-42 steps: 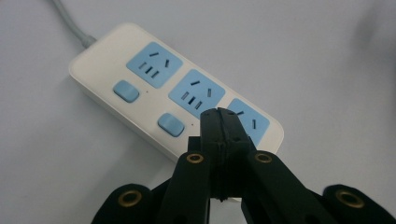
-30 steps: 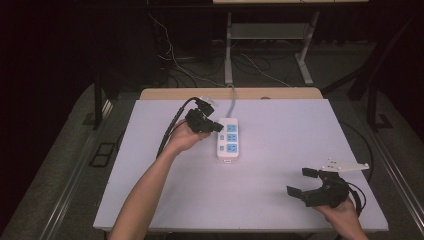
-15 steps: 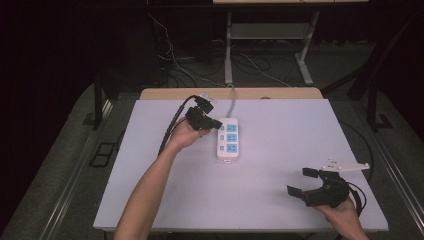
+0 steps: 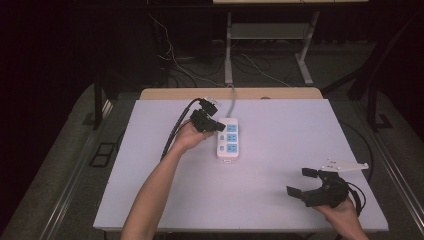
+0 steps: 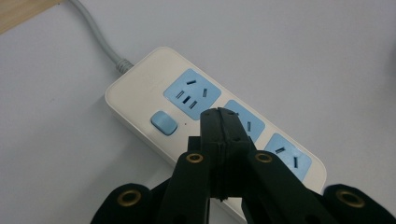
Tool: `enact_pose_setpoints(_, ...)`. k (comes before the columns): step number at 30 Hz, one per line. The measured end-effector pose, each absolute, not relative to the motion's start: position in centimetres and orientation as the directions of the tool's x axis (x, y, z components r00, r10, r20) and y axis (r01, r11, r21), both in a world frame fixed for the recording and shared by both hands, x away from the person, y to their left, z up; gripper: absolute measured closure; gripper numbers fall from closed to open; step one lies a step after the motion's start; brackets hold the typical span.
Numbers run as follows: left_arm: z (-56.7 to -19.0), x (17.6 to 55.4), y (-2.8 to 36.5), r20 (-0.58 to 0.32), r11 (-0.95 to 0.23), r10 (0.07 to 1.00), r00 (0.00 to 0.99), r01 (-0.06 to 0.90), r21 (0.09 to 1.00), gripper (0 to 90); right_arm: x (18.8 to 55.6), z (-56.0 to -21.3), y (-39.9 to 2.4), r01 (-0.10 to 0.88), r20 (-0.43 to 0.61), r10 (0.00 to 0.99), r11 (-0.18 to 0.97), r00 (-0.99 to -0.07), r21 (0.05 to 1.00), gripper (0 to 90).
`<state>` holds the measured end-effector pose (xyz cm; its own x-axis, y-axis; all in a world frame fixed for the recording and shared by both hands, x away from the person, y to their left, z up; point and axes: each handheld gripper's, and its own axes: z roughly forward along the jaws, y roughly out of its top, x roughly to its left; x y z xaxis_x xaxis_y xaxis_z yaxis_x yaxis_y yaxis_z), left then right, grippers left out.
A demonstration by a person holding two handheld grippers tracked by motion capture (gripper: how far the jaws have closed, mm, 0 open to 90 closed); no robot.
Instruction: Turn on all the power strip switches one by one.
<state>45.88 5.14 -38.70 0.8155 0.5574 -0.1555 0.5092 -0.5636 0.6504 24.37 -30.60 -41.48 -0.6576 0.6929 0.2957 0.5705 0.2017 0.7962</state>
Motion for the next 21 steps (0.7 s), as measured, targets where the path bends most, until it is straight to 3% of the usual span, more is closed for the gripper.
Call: enact_pose_setpoints(21, -41.0, 45.9, 4.8, -0.177, -0.572, 0.568, 0.804, 0.539, 0.618, 89.6, 24.4, -41.5, -30.5, 0.572, 0.295, 0.690, 0.208, -0.660, 0.794, 0.5)
